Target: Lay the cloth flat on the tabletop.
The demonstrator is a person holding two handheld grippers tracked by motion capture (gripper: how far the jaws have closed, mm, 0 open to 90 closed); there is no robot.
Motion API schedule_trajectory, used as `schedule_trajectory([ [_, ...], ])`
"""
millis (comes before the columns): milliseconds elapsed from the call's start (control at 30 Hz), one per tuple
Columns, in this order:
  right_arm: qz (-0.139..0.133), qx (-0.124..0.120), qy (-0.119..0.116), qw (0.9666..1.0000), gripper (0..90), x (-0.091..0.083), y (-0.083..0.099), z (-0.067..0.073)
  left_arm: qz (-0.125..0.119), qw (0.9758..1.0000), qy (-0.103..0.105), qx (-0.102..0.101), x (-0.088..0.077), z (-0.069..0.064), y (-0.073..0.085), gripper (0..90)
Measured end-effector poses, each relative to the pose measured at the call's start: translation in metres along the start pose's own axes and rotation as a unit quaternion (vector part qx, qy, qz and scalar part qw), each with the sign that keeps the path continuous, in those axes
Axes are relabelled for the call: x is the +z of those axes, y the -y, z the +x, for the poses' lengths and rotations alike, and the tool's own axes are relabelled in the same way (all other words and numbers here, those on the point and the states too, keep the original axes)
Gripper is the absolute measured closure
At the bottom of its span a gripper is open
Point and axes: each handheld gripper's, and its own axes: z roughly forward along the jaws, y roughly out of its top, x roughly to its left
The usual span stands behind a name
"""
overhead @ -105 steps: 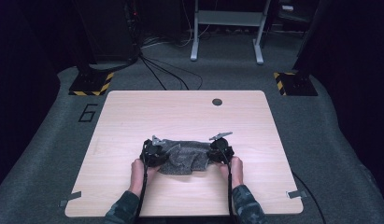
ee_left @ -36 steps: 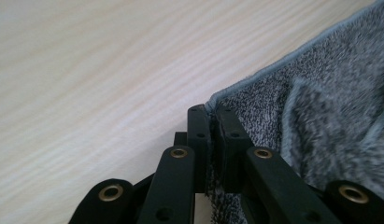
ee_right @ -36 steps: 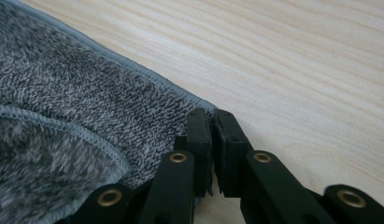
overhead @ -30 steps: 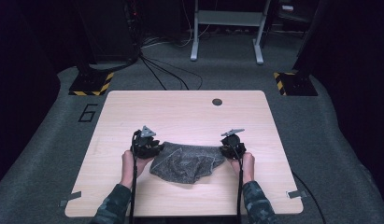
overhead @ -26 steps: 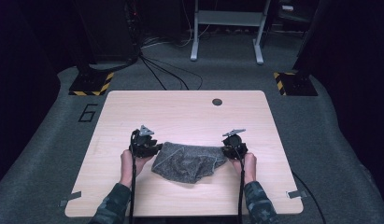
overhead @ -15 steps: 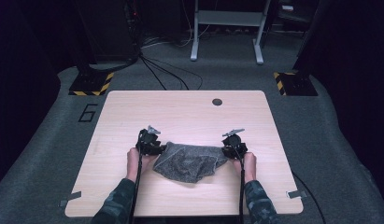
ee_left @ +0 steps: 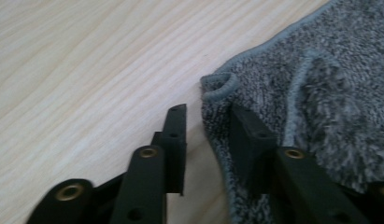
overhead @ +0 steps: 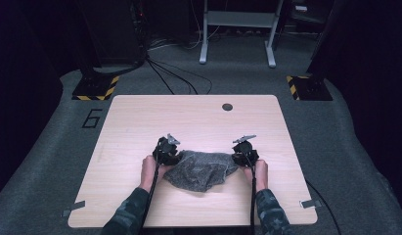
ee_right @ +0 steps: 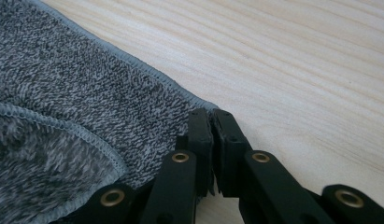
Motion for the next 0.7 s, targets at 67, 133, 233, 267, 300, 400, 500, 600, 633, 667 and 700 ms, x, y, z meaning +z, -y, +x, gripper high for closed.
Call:
schedule_trajectory([
  [67, 0.002, -0.004, -0.003, 1.0000, 86.7, 0.000, 0.000, 0.000, -0.006, 0.9999, 0.005, 0.013, 0.001, -0.004, 0.000, 80.8],
  [133, 0.000, -0.004, -0.006, 1.0000, 86.9, 0.000, 0.000, 0.000, -0.007, 0.9997, 0.000, 0.023, 0.001, -0.007, -0.001, 85.5],
  [233, -0.004, 0.003, -0.010, 0.9999, 87.0, 0.000, 0.001, -0.001, -0.021, 0.9996, -0.012, 0.013, -0.002, -0.005, 0.002, 87.2],
  [267, -0.004, 0.008, -0.013, 0.9999, 87.1, -0.001, 0.002, -0.002, -0.023, 0.9996, -0.014, 0.006, -0.005, -0.003, 0.003, 87.2],
  [300, -0.006, 0.009, -0.012, 0.9999, 87.1, -0.001, 0.003, -0.003, -0.028, 0.9995, -0.017, 0.000, -0.008, 0.000, 0.005, 87.3],
  [400, -0.016, 0.020, -0.016, 0.9996, 87.3, -0.005, 0.005, -0.007, -0.042, 0.9985, -0.031, -0.018, -0.019, 0.010, 0.010, 87.3],
  [500, -0.029, 0.028, -0.016, 0.9990, 87.5, -0.010, 0.005, -0.007, -0.053, 0.9971, -0.045, -0.031, -0.030, 0.018, 0.015, 87.4],
  [600, -0.036, 0.026, -0.018, 0.9988, 87.6, -0.014, 0.003, -0.005, -0.062, 0.9959, -0.056, -0.036, -0.041, 0.023, 0.019, 87.7],
  [633, -0.039, 0.023, -0.020, 0.9988, 87.7, -0.016, 0.003, -0.004, -0.060, 0.9961, -0.054, -0.036, -0.044, 0.024, 0.020, 87.9],
  [667, -0.042, 0.021, -0.022, 0.9987, 87.7, -0.018, 0.002, -0.003, -0.063, 0.9956, -0.058, -0.038, -0.047, 0.025, 0.021, 87.9],
  [700, -0.046, 0.021, -0.022, 0.9985, 87.7, -0.020, 0.001, -0.002, -0.066, 0.9951, -0.061, -0.039, -0.049, 0.025, 0.022, 88.0],
])
